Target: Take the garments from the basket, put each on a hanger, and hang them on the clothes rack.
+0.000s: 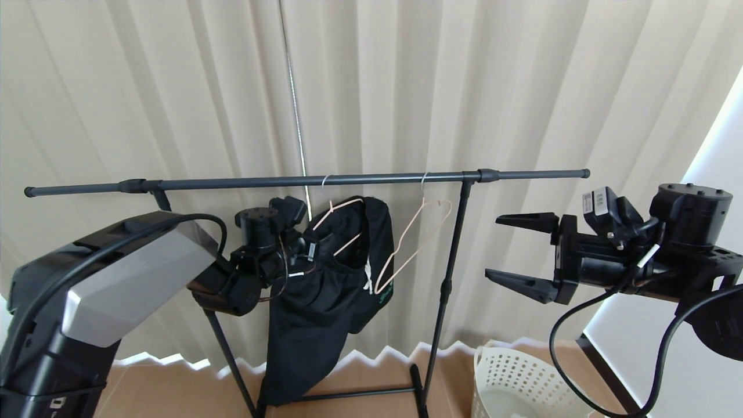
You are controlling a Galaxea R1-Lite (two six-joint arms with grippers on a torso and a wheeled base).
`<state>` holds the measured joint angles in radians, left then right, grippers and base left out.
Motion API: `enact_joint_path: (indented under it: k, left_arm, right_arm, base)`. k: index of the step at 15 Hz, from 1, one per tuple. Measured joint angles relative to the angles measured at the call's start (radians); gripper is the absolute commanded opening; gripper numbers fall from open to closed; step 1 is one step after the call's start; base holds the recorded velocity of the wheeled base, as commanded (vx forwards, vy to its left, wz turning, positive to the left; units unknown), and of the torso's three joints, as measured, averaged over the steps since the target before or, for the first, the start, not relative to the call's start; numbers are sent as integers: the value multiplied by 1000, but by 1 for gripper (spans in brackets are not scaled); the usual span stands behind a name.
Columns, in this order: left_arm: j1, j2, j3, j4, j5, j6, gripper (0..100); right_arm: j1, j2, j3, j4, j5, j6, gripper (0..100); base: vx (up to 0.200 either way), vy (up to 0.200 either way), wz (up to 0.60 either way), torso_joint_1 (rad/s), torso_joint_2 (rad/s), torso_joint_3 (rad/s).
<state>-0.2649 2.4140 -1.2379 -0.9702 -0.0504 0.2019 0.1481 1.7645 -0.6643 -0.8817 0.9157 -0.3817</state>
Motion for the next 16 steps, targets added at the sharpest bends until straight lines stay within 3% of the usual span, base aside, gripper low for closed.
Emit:
enact_joint_path:
  k: [2, 4, 7, 8, 12, 14, 16]
  left_arm:
    - [-3, -73, 84, -6, -3, -5, 100]
    - [-3, -148, 186, -25, -3, -13, 100]
    - [0, -275, 405, -112, -2, -36, 100]
    - [4, -322, 502, -163, -1, -41, 100]
    - [32, -502, 906, -413, 1, -50, 100]
    - [37, -551, 1073, -537, 2, -54, 100]
    - [36, -577, 1193, -594, 22, -86, 100]
  right_arm:
    - [28, -23, 0, -26, -35, 105, 100]
    - [63, -42, 0, -36, -164, 212, 100]
    - [87, -91, 7, -29, -344, 283, 100]
    - [89, -115, 17, -27, -368, 306, 100]
    - [84, -236, 195, -34, -435, 341, 100]
    - [75, -287, 324, -51, -454, 343, 100]
    - [67, -356, 456, -74, -477, 344, 100]
  base:
    - [0, 0, 0, 0, 0, 0]
    - [0, 0, 0, 0, 0, 0]
    - [0, 0, 0, 0, 0, 0]
    - [0, 0, 0, 0, 0, 0]
    - [0, 0, 0, 0, 0, 0]
    - [0, 0, 0, 0, 0, 0]
    - [0, 0, 0, 0, 0, 0]
